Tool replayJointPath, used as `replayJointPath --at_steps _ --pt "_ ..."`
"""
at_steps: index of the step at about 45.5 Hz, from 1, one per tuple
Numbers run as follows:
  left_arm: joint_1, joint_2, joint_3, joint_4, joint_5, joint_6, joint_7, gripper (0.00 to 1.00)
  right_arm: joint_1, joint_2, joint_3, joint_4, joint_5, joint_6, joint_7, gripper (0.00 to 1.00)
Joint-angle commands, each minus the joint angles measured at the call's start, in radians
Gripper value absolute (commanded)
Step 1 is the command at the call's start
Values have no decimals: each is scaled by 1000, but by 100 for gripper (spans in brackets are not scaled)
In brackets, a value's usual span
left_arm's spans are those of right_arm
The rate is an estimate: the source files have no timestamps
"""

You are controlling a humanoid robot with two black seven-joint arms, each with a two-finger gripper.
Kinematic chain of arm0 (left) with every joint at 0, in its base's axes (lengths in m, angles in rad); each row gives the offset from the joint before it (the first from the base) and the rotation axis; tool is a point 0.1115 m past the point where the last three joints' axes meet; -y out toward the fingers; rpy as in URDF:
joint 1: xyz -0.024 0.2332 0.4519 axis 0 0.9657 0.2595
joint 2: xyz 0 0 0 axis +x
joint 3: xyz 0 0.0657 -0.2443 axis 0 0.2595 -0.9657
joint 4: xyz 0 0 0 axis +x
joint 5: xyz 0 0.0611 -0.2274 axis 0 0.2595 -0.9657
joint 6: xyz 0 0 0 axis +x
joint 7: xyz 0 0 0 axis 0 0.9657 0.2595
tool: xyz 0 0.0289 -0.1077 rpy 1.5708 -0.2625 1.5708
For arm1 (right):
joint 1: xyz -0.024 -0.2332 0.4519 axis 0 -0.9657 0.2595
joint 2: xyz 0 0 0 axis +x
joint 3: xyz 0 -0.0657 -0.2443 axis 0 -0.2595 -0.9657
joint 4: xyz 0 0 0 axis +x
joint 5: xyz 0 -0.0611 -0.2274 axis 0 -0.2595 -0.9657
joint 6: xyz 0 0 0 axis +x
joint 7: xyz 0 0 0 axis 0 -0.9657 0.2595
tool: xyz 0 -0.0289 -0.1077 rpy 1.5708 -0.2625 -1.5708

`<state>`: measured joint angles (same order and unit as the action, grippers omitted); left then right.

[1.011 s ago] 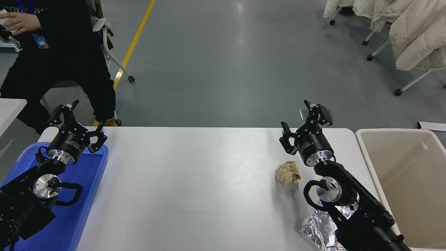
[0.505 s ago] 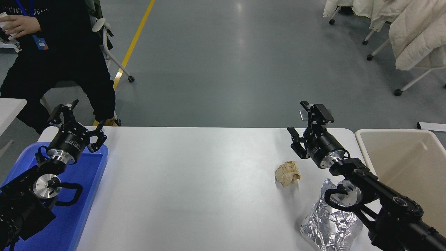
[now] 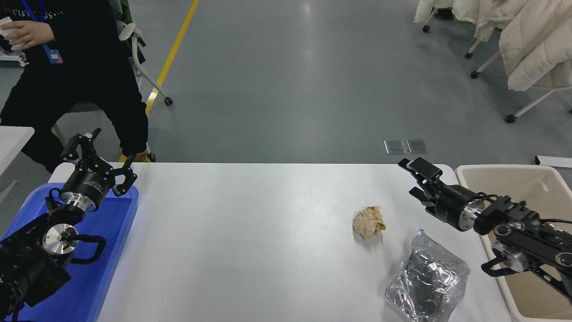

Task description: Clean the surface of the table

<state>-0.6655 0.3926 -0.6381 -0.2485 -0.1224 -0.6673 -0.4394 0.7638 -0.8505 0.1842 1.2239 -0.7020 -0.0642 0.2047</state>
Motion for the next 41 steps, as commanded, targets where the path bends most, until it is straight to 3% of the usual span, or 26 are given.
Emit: replayJointPath --at_steps 1,17,41 --pt "0 0 0 0 0 0 -1 100 72 -272 -112 153 -10 99 -37 100" --pt "0 0 0 0 1 0 -1 100 54 -426 -239 183 -4 168 -79 100" --pt "0 0 0 0 1 0 -1 100 22 -434 -391 243 7 147 -91 100"
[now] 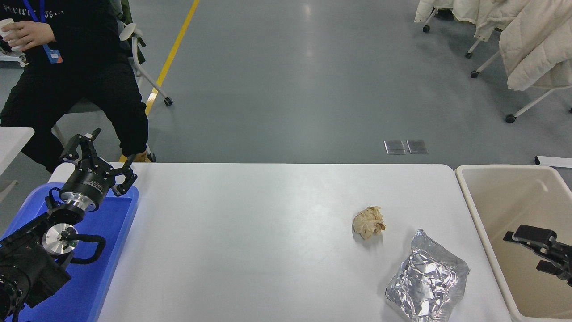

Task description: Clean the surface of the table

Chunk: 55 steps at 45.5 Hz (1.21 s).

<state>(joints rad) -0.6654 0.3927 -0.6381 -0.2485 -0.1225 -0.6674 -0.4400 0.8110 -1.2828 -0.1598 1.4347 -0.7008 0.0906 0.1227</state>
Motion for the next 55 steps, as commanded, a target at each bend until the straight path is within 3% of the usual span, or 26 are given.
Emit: replayJointPath --at_steps 1,22,37,55 --pt "0 0 0 0 0 0 0 100 -30 3 -47 32 6 -9 -11 100" --pt "1 0 0 0 0 0 0 100 -130 192 -49 9 52 -146 -66 98" --pt "0 0 0 0 0 0 0 100 -142 266 -47 6 152 -183 -87 98" --pt "0 0 0 0 0 0 0 100 -142 319 -47 4 155 -207 -87 97"
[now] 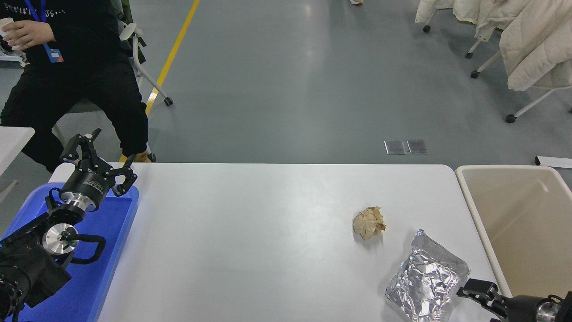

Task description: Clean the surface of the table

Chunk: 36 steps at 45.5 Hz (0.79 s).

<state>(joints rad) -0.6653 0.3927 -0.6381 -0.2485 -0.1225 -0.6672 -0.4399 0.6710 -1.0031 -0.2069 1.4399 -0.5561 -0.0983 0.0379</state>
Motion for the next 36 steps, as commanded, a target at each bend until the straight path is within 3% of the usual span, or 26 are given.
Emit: replayJointPath --at_steps 1,21,32,36 --pt "0 0 0 0 0 0 1 100 -2 43 0 -3 10 -20 -3 96" --pt "0 0 0 0 0 0 0 100 -2 150 1 -92 -7 -43 -1 90" --pt "0 0 0 0 0 0 1 100 -2 187 0 -113 -10 -43 -1 76" --pt "0 0 0 0 0 0 1 100 2 195 0 -118 -11 -41 -1 61"
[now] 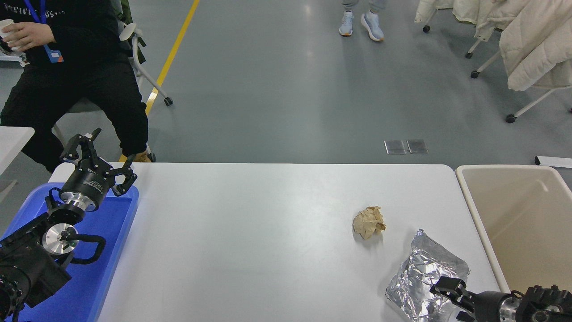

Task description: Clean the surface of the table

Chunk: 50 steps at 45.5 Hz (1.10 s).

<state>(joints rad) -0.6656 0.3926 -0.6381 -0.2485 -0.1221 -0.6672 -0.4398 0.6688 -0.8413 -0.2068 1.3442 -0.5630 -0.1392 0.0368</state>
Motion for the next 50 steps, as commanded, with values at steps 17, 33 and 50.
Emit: replayJointPath --at_steps 17,33,50 --pt "0 0 0 0 -1 0 0 100 15 -2 -14 -20 8 13 -61 0" --pt "0 -1 0 0 -1 0 0 100 20 -22 -11 -13 9 15 -61 0" --pt "0 0 0 0 1 0 1 100 51 -124 -3 18 9 43 -61 0"
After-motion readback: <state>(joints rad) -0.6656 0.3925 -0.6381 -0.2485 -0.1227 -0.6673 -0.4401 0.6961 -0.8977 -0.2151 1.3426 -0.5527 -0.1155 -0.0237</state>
